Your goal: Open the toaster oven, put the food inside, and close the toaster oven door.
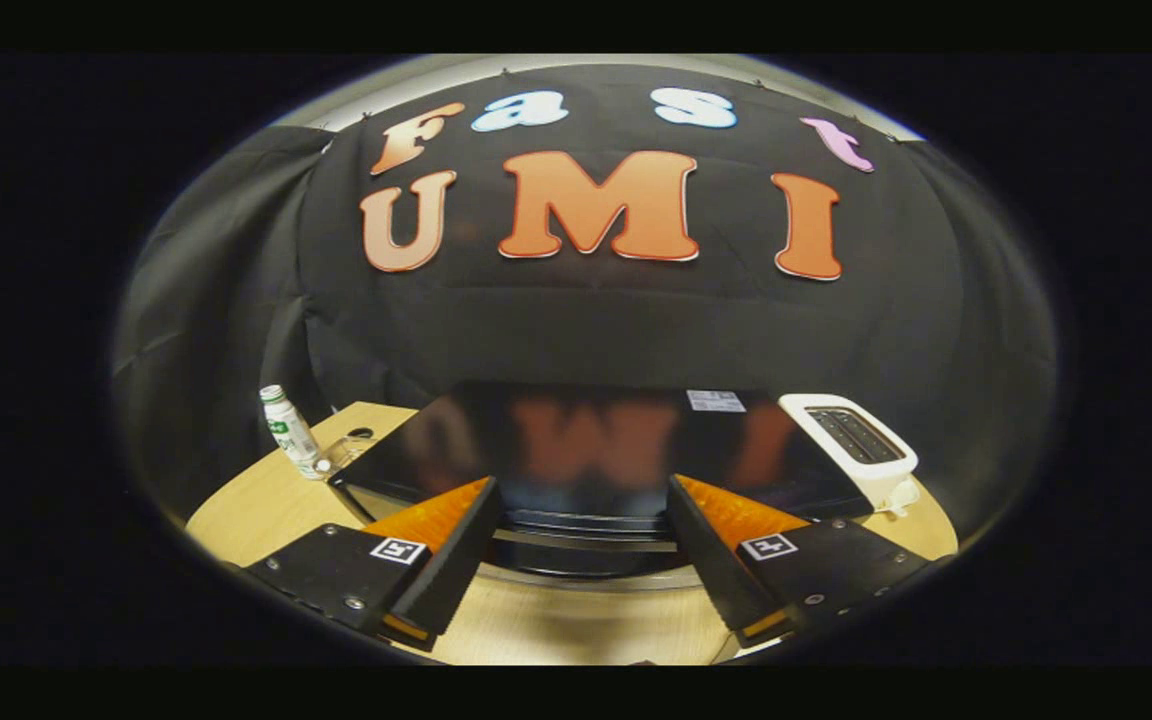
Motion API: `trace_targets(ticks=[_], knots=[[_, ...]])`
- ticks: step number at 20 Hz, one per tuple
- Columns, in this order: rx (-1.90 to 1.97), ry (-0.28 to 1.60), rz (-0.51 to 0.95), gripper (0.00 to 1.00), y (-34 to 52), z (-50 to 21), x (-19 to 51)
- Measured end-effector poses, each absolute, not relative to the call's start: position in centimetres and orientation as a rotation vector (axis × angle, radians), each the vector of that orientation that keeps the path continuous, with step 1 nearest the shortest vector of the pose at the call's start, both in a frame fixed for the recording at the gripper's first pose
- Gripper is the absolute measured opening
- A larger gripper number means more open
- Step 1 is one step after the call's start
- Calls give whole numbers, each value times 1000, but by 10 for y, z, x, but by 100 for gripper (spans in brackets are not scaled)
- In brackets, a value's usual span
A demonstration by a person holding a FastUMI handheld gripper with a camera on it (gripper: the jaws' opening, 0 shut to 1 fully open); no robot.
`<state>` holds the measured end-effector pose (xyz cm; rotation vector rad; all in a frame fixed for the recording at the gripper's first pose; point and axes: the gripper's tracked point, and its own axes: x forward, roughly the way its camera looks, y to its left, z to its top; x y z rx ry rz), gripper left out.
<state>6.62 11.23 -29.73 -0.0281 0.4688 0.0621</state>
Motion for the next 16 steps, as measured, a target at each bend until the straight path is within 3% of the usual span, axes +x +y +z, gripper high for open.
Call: trace_targets(ticks=[7, 16], knots=[[34, 394, 102, 55, 119, -296, 42], [21, 495, 148, 53, 121, -303, 9]])
